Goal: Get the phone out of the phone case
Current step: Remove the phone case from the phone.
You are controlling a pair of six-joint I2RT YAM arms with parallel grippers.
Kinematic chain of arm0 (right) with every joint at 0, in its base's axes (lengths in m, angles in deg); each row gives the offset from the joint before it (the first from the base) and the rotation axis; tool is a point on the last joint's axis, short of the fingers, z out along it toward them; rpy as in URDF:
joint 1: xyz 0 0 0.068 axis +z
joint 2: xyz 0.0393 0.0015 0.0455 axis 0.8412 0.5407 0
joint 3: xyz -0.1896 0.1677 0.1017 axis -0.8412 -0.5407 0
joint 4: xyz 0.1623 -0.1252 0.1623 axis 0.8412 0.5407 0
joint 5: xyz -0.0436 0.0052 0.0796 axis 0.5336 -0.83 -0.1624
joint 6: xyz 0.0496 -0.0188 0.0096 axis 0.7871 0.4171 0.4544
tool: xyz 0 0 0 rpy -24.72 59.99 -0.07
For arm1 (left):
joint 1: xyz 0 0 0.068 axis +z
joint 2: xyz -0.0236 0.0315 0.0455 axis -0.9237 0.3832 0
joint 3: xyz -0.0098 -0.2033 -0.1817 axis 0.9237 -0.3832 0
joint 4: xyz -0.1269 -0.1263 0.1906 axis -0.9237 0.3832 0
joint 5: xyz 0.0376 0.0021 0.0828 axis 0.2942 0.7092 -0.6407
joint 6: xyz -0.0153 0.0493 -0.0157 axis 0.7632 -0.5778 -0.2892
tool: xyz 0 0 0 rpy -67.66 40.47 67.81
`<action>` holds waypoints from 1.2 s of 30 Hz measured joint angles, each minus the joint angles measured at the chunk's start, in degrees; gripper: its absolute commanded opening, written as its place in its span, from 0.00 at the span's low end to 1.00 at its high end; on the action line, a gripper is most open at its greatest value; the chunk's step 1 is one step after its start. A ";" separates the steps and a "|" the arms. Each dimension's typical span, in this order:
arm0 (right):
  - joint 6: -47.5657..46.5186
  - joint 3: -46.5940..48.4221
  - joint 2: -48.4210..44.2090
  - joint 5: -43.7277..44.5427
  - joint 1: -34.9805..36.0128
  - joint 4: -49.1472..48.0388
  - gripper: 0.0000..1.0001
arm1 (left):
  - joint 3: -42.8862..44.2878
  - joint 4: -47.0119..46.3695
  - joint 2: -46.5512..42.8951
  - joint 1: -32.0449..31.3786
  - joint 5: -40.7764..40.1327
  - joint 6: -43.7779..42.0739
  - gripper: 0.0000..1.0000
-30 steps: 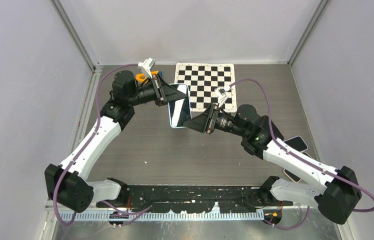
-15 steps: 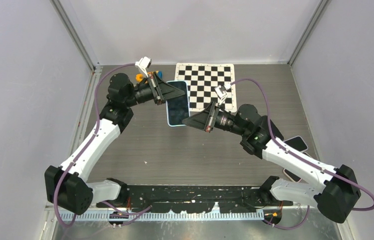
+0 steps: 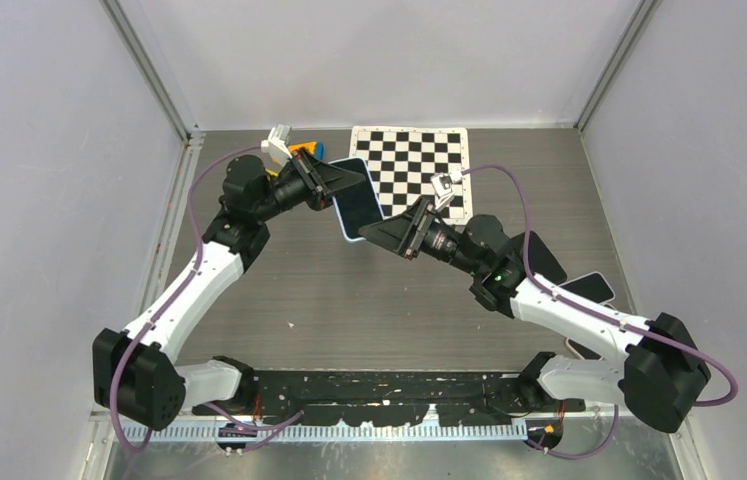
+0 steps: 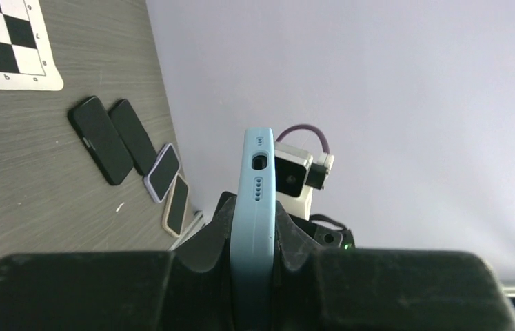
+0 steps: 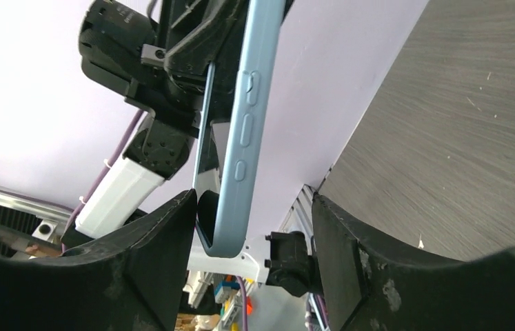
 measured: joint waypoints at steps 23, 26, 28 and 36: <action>3.48 4.26 6.16 2.12 1.03 -6.45 0.02 | -3.10 -6.01 0.98 -0.07 -11.65 9.92 0.00; 2.89 4.87 6.14 2.03 1.09 -6.27 0.01 | -2.43 -4.11 0.20 0.09 -11.65 10.69 0.00; 0.44 5.25 5.97 2.16 1.31 -6.10 0.01 | -1.44 -1.81 -0.07 0.15 -11.63 10.97 0.00; -11.08 5.62 3.19 2.34 1.77 -2.86 0.01 | 1.03 5.46 -0.07 -0.15 -10.80 14.29 0.00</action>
